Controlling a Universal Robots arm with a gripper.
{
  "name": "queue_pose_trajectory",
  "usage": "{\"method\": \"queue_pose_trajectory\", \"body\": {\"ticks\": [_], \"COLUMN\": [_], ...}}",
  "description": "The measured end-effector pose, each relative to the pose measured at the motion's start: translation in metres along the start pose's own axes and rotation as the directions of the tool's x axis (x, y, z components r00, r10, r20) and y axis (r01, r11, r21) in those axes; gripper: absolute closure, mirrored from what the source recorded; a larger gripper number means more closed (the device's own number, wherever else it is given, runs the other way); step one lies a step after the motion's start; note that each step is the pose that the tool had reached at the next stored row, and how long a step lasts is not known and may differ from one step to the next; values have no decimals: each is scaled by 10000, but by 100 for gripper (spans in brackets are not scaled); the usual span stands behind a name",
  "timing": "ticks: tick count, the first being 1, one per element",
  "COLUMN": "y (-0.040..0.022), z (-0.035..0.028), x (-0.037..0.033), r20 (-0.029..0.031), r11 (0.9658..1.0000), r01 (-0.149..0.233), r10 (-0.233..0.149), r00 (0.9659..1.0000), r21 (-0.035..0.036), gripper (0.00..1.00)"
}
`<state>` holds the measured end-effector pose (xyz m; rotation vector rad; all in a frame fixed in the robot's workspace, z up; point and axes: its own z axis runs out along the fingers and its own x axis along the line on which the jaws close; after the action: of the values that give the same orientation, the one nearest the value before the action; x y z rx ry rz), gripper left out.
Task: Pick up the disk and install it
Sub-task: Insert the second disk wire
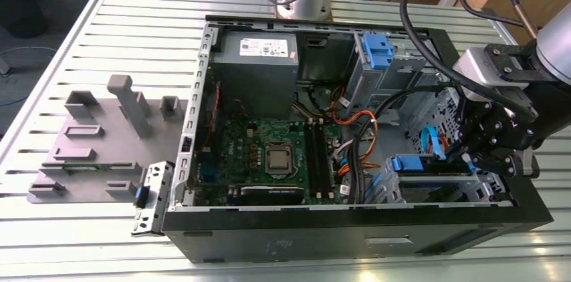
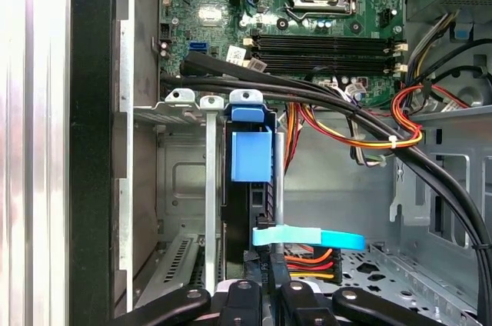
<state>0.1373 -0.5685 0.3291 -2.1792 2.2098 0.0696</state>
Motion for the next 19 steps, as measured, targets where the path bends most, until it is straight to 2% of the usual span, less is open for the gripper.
{"method": "queue_pose_trajectory", "body": {"ticks": [13,15,17,18,19], "y": [0,0,0,0,0], "z": [21,20,18,18,18], "x": [1,1,1,1,1], "r20": [11,7,3,2,2], "r11": [10000,10000,10000,10000,10000], "r01": [0,-1,0,-1,-1], "r10": [0,1,0,1,1], "r00": [10000,10000,10000,10000,10000], "r21": [0,0,0,0,0], "gripper": [83,71,71,64,64]}}
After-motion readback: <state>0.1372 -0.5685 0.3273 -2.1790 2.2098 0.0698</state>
